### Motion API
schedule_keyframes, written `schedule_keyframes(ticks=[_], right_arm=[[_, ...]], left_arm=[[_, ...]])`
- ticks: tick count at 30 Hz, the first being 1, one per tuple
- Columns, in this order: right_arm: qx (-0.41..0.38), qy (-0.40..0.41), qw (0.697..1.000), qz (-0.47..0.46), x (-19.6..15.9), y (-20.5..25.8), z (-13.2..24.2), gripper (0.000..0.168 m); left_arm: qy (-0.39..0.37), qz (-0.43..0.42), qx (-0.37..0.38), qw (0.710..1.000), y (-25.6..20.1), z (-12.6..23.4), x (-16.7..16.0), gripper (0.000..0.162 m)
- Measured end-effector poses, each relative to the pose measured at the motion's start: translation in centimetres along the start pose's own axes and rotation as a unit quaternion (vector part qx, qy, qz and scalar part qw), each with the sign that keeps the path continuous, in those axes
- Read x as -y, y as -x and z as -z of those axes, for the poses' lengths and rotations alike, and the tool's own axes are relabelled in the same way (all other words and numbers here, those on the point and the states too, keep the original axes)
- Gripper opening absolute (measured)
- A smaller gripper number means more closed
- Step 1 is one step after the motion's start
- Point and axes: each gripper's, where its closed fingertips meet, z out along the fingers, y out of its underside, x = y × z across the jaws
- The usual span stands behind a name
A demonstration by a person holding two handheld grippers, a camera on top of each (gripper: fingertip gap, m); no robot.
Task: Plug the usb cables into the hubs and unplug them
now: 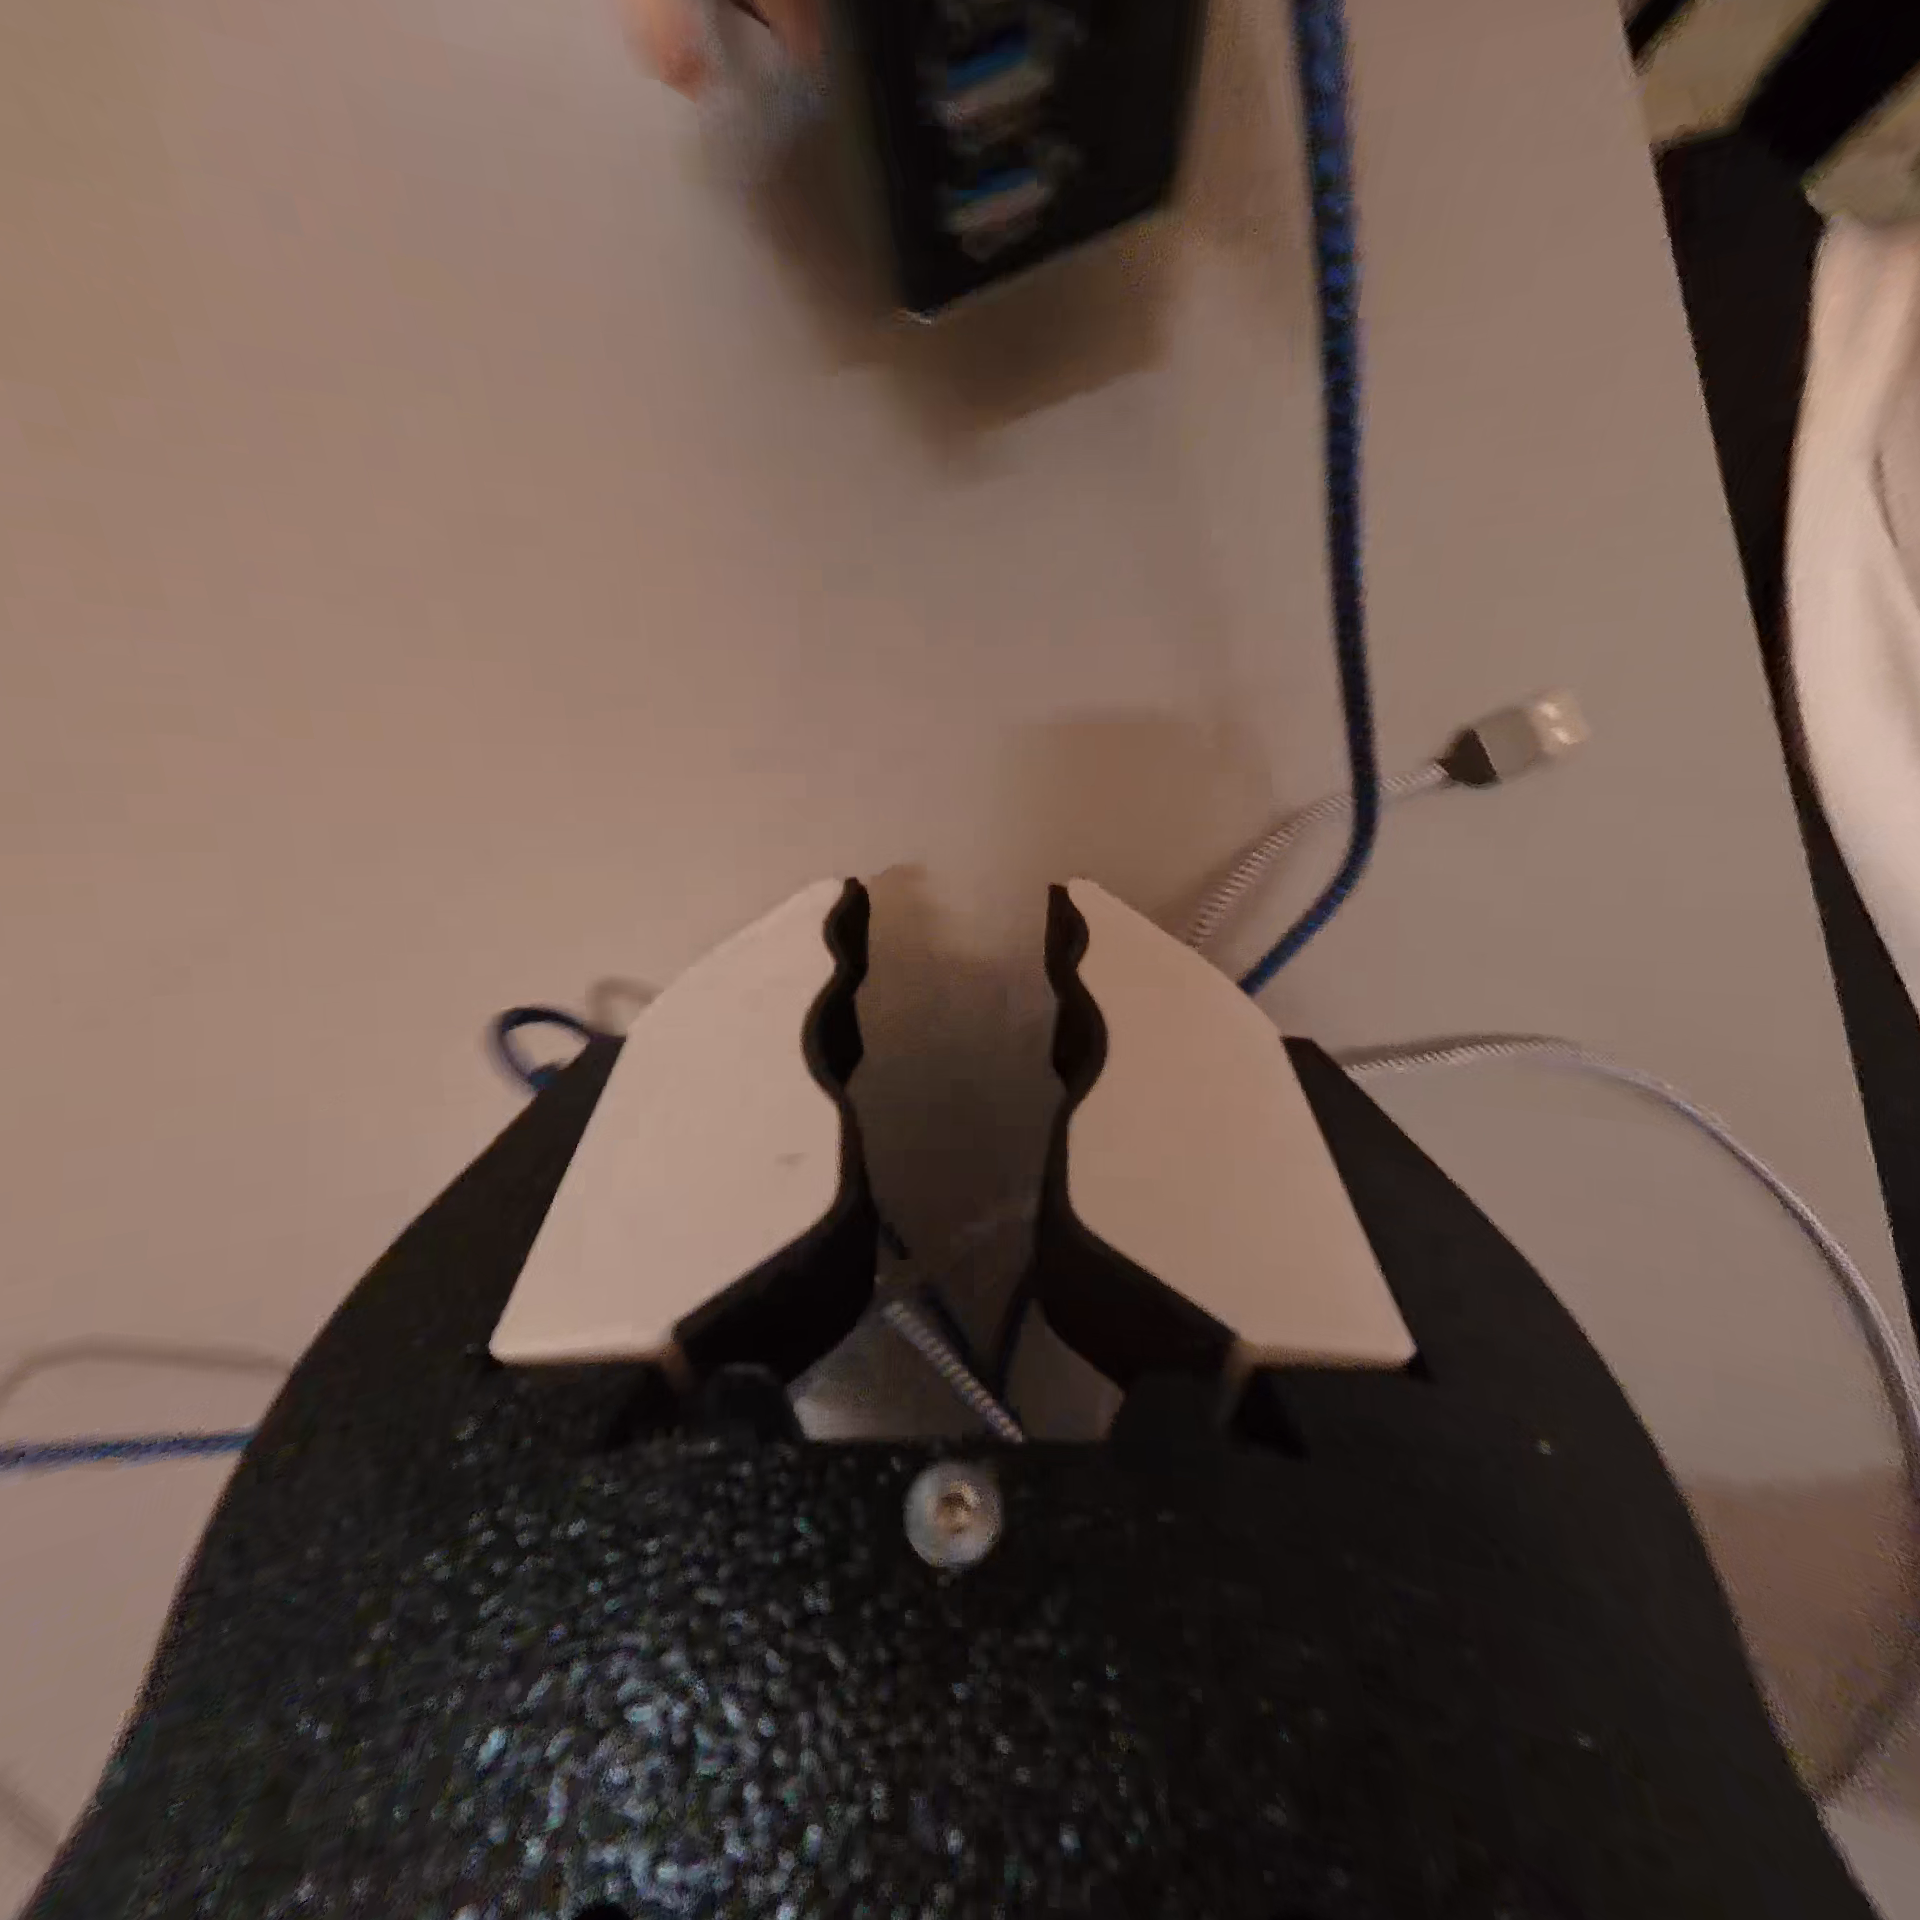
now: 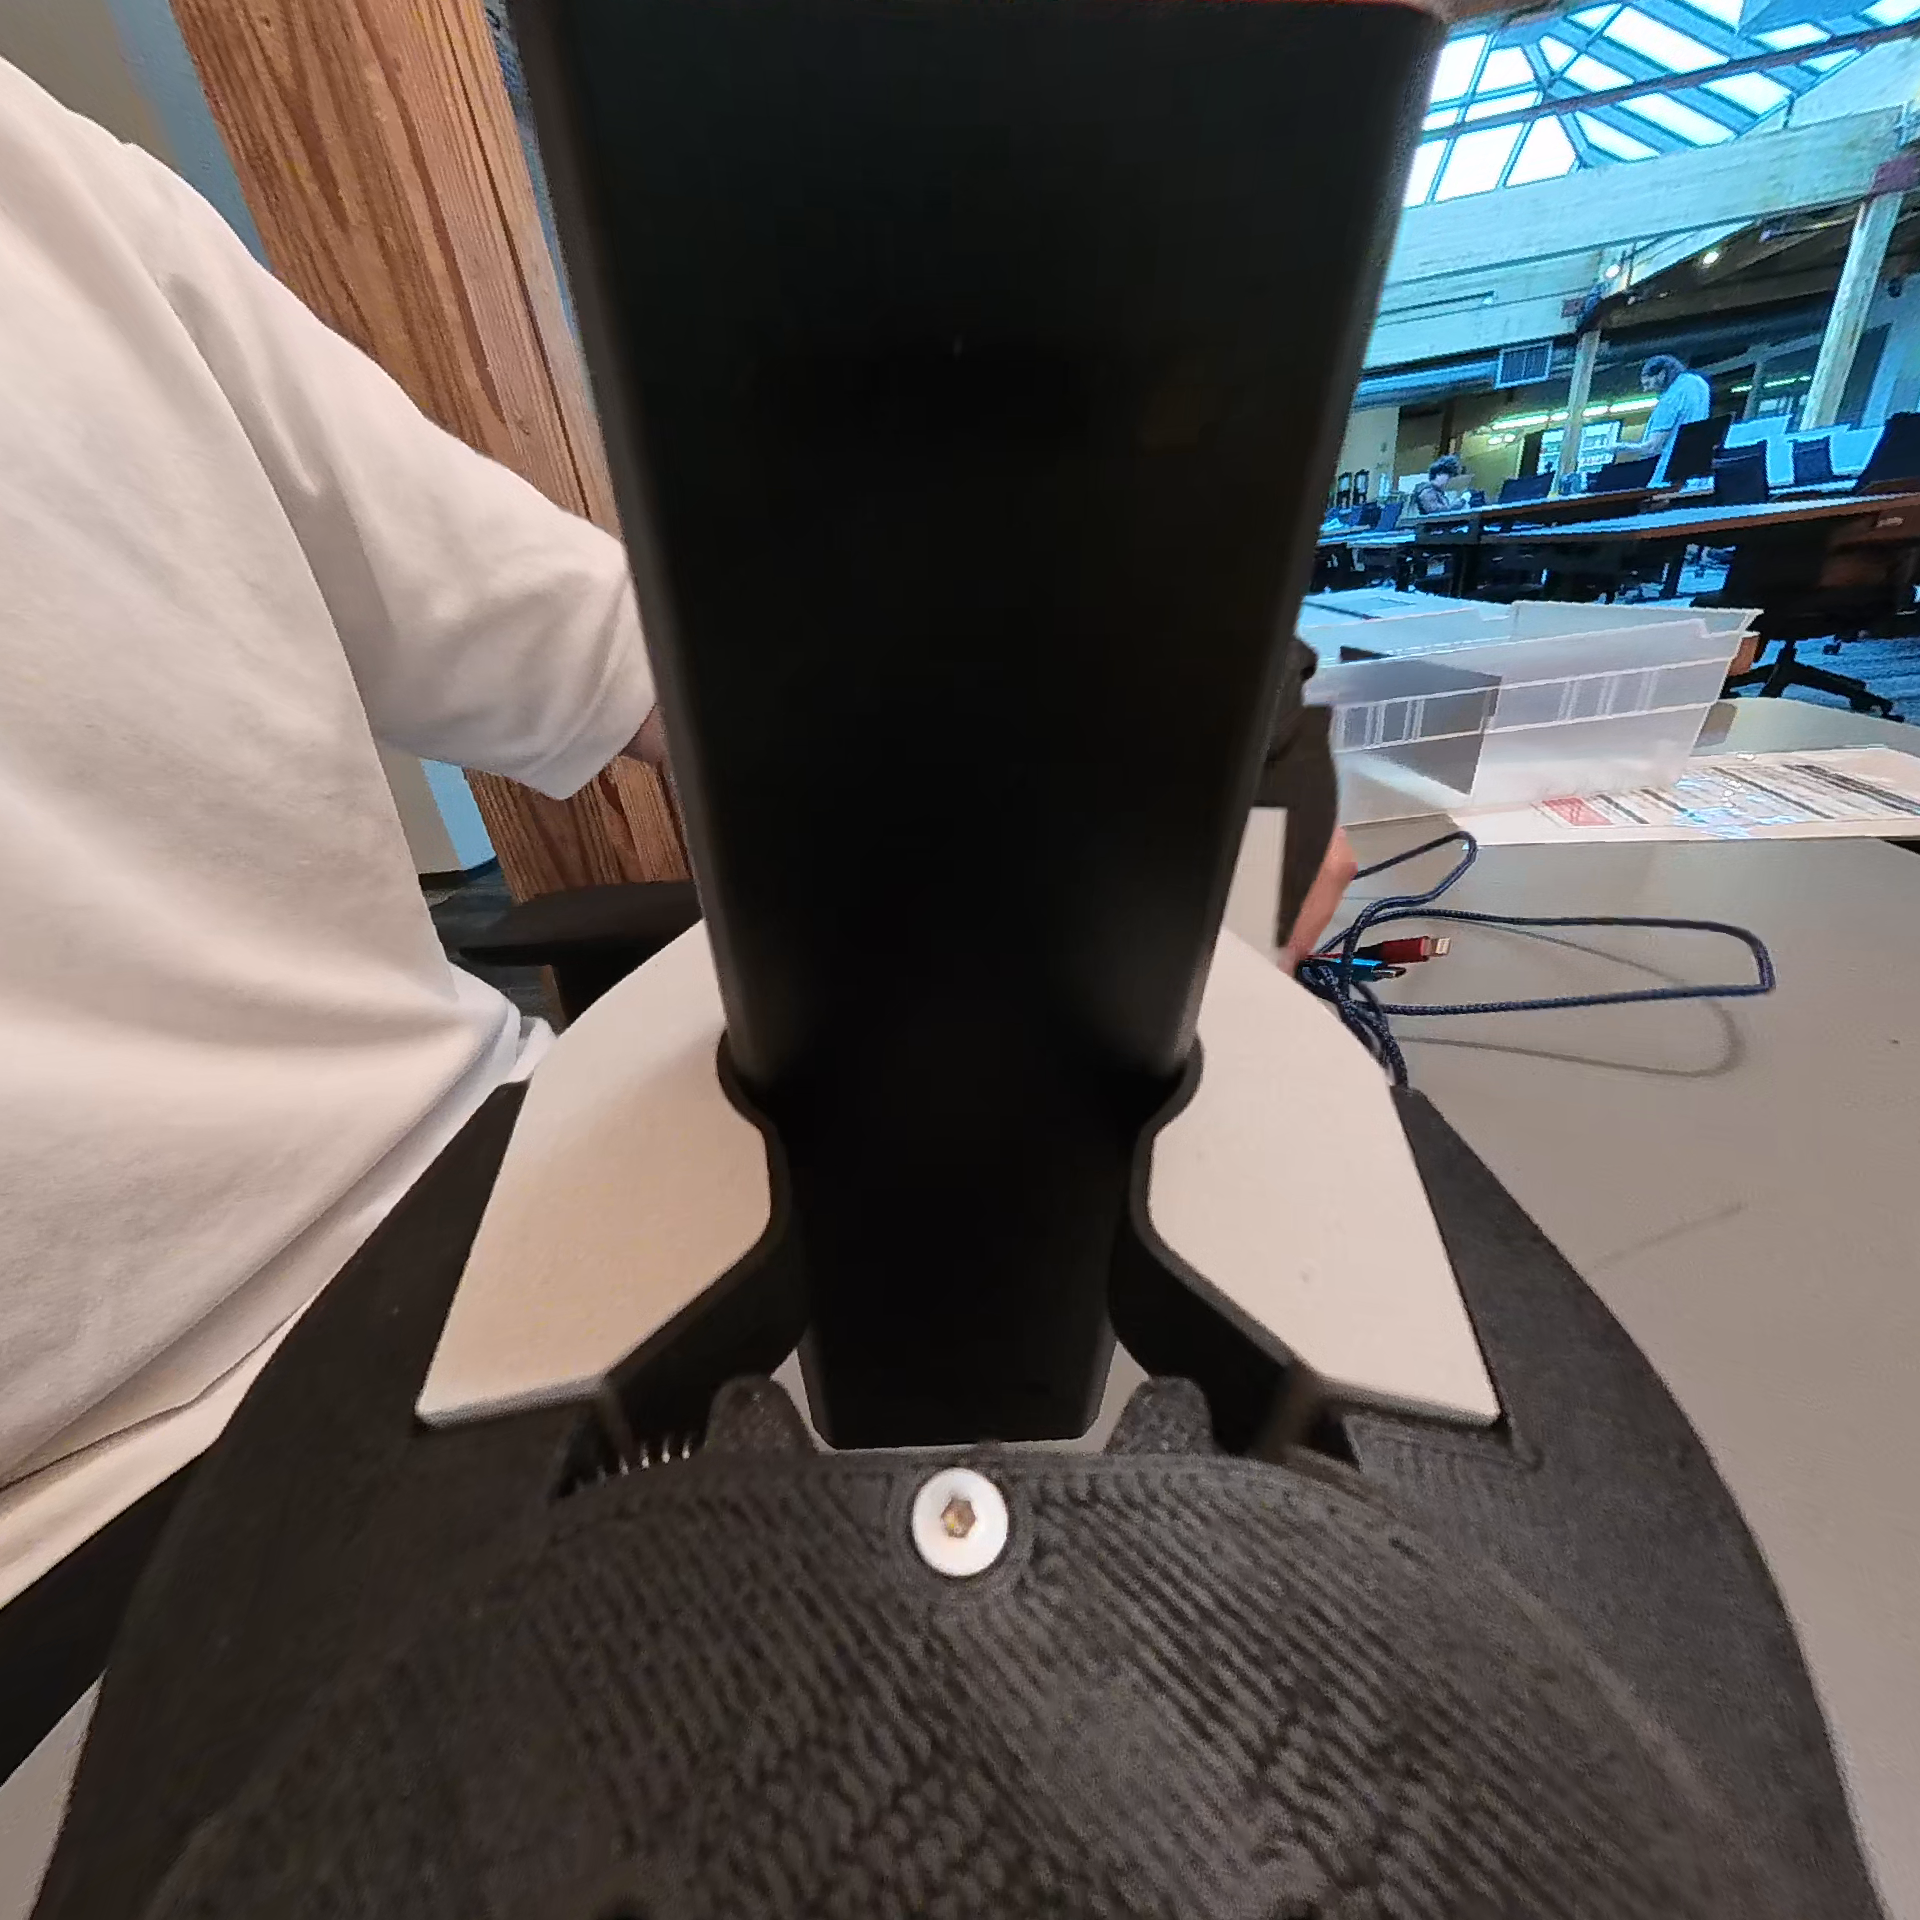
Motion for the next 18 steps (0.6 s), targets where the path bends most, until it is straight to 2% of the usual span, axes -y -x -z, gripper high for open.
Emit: schedule_keyframes(ticks=[2,3,5,9,14,18], right_arm=[[-0.007,-0.010,1.000,0.000,0.2,-0.2,0.2,0.073],[-0.009,-0.015,1.000,0.001,0.4,-0.2,0.3,0.073],[-0.008,-0.023,1.000,0.001,0.5,-0.2,0.5,0.073],[-0.001,-0.014,1.000,-0.003,0.3,-0.1,0.3,0.073],[-0.003,0.004,1.000,0.002,-0.1,0.0,-0.1,0.075],[-0.005,-0.005,1.000,0.001,0.1,-0.1,0.1,0.073]], left_arm=[[-0.054,0.023,0.032,0.998,1.4,1.7,1.4,0.038],[-0.086,0.023,0.024,0.996,1.0,2.6,2.4,0.045],[-0.112,0.003,0.007,0.994,-0.5,4.0,3.4,0.041],[-0.022,-0.032,-0.001,0.999,-2.6,3.1,1.1,0.041],[-0.022,-0.008,-0.049,0.998,-2.9,3.0,0.7,0.036],[0.090,-0.027,-0.064,0.994,-3.6,1.2,-2.3,0.034]])
